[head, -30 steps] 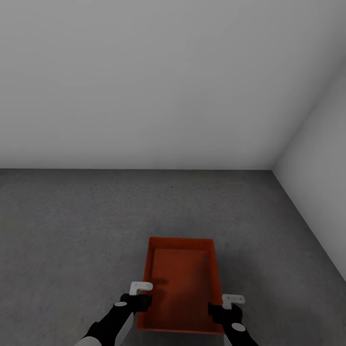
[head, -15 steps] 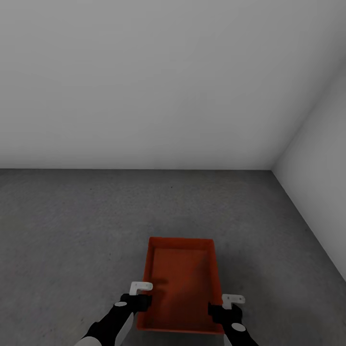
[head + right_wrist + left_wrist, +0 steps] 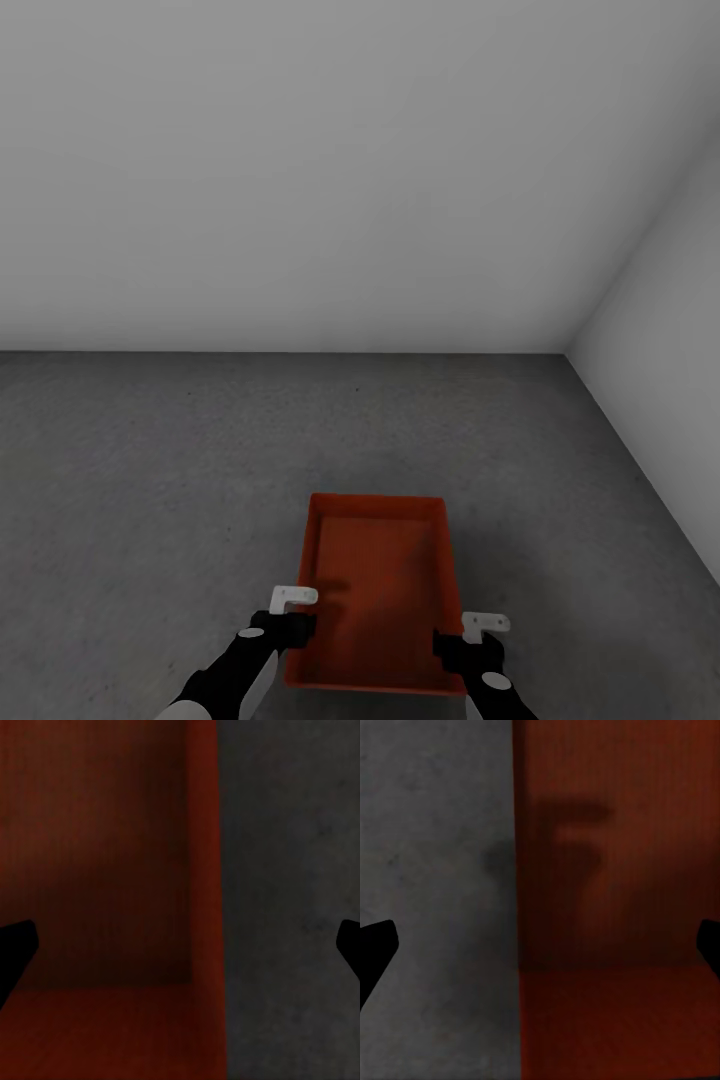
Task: Move the two storage containers from the living room to the garage. In the garage, place one container on the floor and stack the other container on top of it (either order is fine).
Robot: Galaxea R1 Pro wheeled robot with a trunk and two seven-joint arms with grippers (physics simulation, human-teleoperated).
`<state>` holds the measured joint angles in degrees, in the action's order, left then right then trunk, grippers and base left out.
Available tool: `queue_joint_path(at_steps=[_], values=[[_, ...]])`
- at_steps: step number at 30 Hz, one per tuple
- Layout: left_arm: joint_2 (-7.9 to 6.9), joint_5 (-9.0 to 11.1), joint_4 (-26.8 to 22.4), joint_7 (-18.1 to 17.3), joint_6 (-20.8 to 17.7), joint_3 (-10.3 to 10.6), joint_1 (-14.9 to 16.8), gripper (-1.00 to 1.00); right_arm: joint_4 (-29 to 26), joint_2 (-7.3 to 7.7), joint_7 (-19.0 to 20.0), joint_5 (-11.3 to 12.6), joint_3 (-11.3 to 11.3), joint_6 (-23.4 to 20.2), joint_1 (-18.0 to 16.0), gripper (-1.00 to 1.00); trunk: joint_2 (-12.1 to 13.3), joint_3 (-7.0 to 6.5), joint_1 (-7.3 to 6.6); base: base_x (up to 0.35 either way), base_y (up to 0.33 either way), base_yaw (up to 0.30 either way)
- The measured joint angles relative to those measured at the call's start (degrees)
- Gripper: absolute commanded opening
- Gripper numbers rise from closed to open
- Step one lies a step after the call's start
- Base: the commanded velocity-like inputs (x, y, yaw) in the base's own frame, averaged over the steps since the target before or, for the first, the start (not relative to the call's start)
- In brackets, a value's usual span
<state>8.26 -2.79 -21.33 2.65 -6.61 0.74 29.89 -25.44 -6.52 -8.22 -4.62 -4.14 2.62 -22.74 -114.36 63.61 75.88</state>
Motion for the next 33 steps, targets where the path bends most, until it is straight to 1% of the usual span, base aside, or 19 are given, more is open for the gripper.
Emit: queue_joint_path(at_steps=[23,33], values=[[0.0,0.0,0.0,-0.02,0.0,0.01,0.0,1.0,0.0,0.0,0.0,0.0,0.05,0.0,0.0,1.0,0.0,0.0,0.0,0.0,0.0,0.0],[-0.02,0.08,0.0,0.04,-0.25,0.01,0.0,1.0,0.0,0.0,0.0,0.0,0.07,0.0,0.0,1.0,4.0,-1.79,-2.19,0.0,0.0,0.0]])
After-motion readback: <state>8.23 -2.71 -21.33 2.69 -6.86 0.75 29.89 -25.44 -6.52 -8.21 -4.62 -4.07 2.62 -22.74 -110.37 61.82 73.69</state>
